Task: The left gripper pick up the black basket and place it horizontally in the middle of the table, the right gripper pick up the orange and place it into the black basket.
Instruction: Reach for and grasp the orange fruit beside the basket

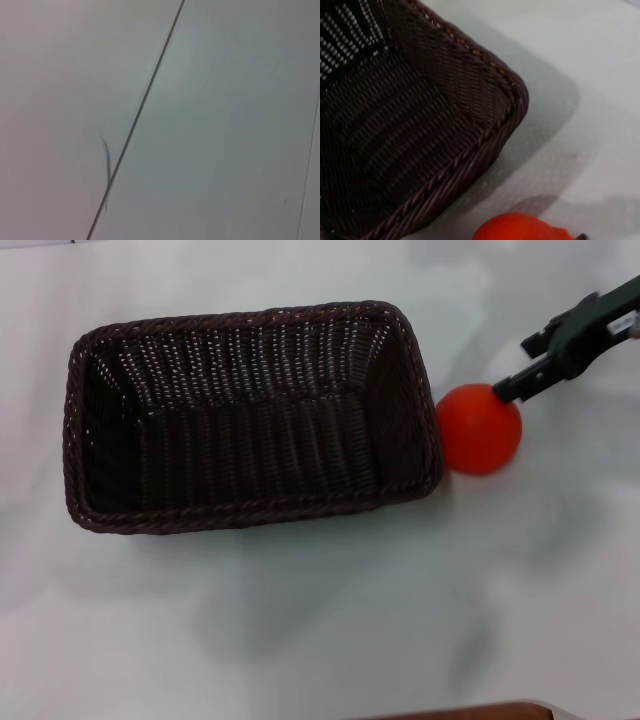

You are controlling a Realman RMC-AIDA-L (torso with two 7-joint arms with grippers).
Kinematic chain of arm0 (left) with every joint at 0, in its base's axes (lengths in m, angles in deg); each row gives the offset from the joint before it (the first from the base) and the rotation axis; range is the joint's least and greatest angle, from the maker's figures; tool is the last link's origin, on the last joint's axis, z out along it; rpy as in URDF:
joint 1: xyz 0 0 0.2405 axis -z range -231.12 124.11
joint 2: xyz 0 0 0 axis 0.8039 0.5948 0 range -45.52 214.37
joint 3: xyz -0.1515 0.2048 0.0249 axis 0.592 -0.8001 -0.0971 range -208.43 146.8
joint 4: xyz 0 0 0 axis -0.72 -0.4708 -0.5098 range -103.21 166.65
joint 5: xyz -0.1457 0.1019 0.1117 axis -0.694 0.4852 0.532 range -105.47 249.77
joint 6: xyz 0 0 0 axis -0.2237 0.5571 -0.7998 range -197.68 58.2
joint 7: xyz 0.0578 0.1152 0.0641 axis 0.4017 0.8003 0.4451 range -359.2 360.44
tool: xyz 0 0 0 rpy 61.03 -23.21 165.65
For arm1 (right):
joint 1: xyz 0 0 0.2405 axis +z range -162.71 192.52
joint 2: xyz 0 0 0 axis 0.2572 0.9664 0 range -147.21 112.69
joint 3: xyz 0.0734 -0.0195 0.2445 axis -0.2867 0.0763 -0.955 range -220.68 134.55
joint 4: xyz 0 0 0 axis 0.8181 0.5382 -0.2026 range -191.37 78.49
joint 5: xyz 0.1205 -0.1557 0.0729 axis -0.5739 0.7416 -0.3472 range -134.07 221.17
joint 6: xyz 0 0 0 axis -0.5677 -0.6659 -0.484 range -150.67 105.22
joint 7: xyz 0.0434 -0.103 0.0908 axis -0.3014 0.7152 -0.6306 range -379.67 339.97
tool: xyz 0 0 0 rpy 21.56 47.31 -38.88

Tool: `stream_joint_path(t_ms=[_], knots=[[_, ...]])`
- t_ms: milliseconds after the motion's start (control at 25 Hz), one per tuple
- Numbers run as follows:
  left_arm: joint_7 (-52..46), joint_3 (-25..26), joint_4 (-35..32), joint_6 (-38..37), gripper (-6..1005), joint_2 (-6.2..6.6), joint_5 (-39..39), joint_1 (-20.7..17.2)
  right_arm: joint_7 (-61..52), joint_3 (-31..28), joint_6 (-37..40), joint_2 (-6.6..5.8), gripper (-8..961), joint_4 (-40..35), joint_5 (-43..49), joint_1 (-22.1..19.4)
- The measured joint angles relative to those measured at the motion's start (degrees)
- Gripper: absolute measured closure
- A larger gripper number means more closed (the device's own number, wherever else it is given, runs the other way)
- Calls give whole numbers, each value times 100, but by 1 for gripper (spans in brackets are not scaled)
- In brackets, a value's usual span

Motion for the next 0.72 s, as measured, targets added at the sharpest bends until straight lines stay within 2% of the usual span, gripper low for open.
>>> stream_joint_path(t_ms=[240, 480, 720], knots=[[0, 4, 56, -1, 459, 0, -4, -1, 40, 243, -191, 113, 206, 342, 47, 108], [1, -10, 87, -2, 459, 0, -5, -6, 14, 435, -332, 102, 233, 968, 152, 312], [3, 2, 153, -2, 459, 0, -5, -5, 11, 420, -328, 111, 448, 978, 135, 321]])
